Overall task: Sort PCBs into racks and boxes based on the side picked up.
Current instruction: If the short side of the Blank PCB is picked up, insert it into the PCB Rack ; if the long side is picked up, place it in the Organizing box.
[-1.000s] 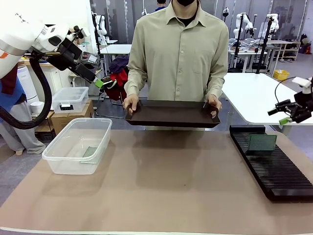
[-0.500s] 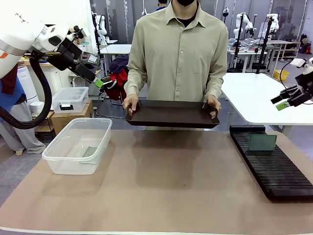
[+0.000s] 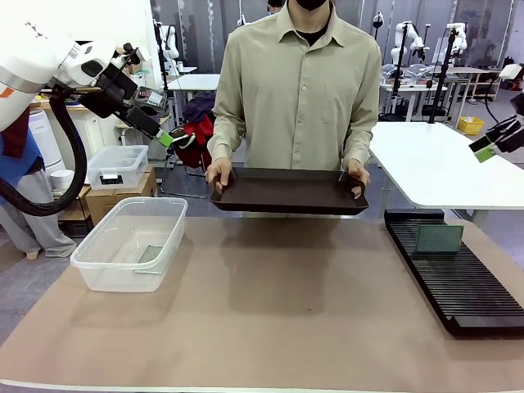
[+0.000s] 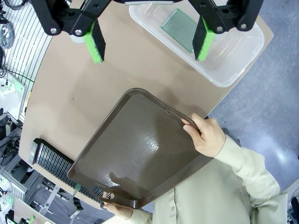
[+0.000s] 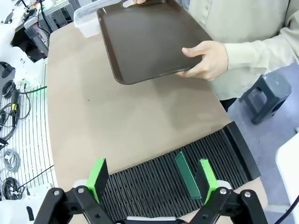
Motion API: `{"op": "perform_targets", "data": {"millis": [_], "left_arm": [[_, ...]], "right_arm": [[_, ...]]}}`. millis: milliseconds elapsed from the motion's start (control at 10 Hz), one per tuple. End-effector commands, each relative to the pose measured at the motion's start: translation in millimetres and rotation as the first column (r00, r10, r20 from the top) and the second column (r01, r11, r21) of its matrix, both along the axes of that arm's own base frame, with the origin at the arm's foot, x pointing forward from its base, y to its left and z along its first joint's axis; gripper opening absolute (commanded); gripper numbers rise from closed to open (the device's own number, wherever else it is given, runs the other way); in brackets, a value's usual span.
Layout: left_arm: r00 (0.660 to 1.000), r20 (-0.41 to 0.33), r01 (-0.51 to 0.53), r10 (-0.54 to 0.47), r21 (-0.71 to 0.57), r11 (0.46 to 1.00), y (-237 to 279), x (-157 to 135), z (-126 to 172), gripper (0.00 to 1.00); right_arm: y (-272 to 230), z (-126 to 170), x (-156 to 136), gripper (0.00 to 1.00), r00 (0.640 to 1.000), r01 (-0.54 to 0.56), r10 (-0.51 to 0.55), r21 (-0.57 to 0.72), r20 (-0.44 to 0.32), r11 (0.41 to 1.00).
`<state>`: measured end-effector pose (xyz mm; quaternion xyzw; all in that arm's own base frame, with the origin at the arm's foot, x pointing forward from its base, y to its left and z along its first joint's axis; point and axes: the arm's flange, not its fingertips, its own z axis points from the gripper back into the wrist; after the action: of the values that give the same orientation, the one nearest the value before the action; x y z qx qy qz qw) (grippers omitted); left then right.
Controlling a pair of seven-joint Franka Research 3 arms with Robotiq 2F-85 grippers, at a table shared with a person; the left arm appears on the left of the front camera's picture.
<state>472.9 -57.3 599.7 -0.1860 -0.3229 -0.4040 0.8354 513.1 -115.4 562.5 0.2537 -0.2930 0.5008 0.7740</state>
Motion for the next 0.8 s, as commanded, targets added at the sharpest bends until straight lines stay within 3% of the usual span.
{"op": "perform_targets", "data": {"millis": [0, 400, 500, 700], "left_arm": [[1.0, 0.002, -0.001, 0.001, 0.001, 1.0, 0.3, 0.8, 0.4, 1.0], [1.0, 0.002, -0.001, 0.001, 0.001, 1.0, 0.3, 0.8, 0.4, 1.0], [1.0, 0.002, -0.001, 0.001, 0.001, 1.0, 0.3, 0.8, 0.4, 1.0], [1.0, 0.002, -0.001, 0.001, 0.001, 1.0, 0.3, 0.8, 0.4, 1.0]], "right_arm": [[6.0, -4.9, -14.0, 1.0, 0.999, -0.009, 0.009, -0.014, 0.037, 1.0], [2.8, -5.9, -17.9, 1.0, 0.984, 0.079, -0.07, -0.049, 0.163, 0.996], [-1.4, 8.1, -13.4, 1.0, 0.998, 0.023, -0.022, -0.021, 0.065, 1.0], [-1.4, 8.1, -13.4, 1.0, 0.998, 0.023, -0.022, -0.021, 0.065, 1.0]]}}
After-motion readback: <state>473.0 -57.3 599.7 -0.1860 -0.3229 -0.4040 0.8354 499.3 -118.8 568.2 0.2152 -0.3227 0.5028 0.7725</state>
